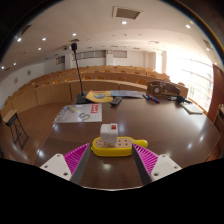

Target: Unplug charger

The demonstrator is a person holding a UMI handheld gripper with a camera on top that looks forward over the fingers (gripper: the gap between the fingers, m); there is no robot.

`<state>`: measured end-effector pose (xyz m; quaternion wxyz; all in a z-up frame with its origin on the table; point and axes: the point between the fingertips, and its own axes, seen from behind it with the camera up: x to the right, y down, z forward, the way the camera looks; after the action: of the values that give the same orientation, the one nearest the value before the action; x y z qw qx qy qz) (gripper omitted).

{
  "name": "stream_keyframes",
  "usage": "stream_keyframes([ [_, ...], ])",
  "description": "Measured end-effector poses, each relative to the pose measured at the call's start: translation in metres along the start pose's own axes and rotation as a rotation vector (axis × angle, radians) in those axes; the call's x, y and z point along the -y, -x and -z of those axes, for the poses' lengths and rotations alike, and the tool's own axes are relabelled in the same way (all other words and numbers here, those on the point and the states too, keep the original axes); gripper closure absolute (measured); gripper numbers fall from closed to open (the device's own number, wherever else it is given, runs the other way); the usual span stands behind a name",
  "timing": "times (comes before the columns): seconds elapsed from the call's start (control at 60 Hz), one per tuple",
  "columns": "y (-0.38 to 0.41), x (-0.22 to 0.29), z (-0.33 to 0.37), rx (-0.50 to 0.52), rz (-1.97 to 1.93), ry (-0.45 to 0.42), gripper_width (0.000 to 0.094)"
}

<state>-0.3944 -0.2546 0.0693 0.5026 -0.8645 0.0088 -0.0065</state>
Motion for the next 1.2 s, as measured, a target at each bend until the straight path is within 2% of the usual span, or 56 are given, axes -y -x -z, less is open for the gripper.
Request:
stream_keyframes([
  [0.183, 0.007, 0.024, -0.07, -0.039, -0.018, -0.007, 0.0112],
  [0.283, 0.007, 0.017, -0.092, -0.048, -0.018, 0.012, 0.0314],
  [0.367, 0.006, 0.018, -0.097, -0.059, -0.032, 0.0, 0.0532],
  [0.467, 0.004, 0.021, -0.099, -0.07, -0.037, -0.025, 0.0563],
  [0.617, 0.004, 0.023, -0.099, -0.072, -0.035, -0.036, 0.0665],
  [0.75, 0.004, 0.028, -0.098, -0.078, -0.051, -0.053, 0.0684],
  [0.767, 0.004, 0.04, -0.091, -0.078, -0.043, -0.084, 0.0688],
  [0.817, -0.001, 0.106, -0.06, -0.129, 0.076, -0.286, 0.0696],
  [0.85, 0.004, 0.147, -0.04, -0.141, 0.128, -0.372, 0.0697],
  [0.933, 0.014, 0.221, -0.013, -0.032, 0.003, -0.443, 0.0695],
  [1.017, -0.015, 0.257, 0.009, -0.044, -0.035, -0.508, 0.0697],
  [1.083, -0.044, 0.251, 0.012, -0.068, -0.028, -0.517, 0.0696],
  [1.117, -0.057, 0.256, 0.01, -0.081, -0.029, -0.494, 0.0696],
  [1.2, -0.097, 0.217, -0.012, -0.109, -0.041, -0.391, 0.0694],
])
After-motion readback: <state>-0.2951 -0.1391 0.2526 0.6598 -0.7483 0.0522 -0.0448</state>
